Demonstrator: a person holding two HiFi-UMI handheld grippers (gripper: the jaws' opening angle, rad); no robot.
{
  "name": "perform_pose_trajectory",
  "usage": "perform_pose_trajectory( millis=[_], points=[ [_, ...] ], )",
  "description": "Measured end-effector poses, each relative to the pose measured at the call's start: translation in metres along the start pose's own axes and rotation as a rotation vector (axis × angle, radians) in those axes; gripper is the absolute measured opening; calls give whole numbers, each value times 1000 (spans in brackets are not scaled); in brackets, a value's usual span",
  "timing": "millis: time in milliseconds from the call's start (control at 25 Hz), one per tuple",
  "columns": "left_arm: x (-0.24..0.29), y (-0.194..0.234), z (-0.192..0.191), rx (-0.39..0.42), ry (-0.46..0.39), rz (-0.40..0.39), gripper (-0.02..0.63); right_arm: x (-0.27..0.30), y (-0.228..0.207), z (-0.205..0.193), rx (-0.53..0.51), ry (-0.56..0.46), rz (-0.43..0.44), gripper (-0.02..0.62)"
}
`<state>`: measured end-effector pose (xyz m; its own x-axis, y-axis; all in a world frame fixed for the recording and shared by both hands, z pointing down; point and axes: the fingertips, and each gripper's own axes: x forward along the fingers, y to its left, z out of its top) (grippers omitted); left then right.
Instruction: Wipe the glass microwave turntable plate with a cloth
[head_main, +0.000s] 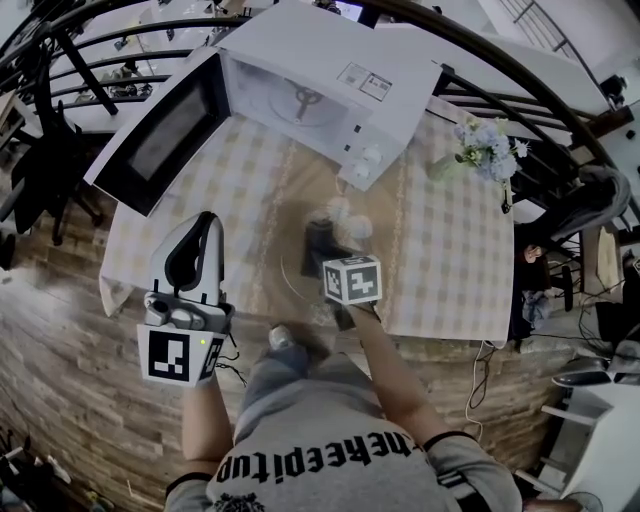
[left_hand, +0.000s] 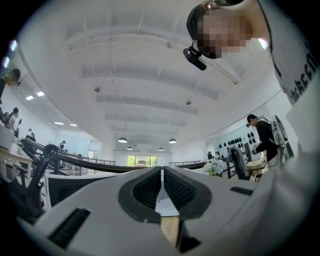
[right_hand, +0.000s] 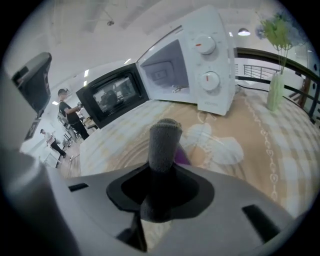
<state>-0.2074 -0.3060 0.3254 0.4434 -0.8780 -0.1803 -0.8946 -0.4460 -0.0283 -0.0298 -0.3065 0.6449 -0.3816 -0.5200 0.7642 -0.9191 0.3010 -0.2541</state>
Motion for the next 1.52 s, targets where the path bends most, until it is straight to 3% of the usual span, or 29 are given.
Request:
perform_pose_trajectory(
  millis=[560,800,1240,1400,1520],
  points=[
    [-1,-8,7,-3,-17,-15,18,-40,-104,-9,130,-42,-187,114],
    [-4,-8,4,0,-6,-4,18,-41,-97,-7,104,-24,-212,114],
    [-10,-12,0,6,11,6,18,-15,94,-29,-137,33,178,120],
    [-13,-10,0,9,14,22,18,-3,109,-45,-221,63,200,117],
    [-14,-10,2,11,12,24,18,-4,103,-45,-200,61,208,115]
  ],
)
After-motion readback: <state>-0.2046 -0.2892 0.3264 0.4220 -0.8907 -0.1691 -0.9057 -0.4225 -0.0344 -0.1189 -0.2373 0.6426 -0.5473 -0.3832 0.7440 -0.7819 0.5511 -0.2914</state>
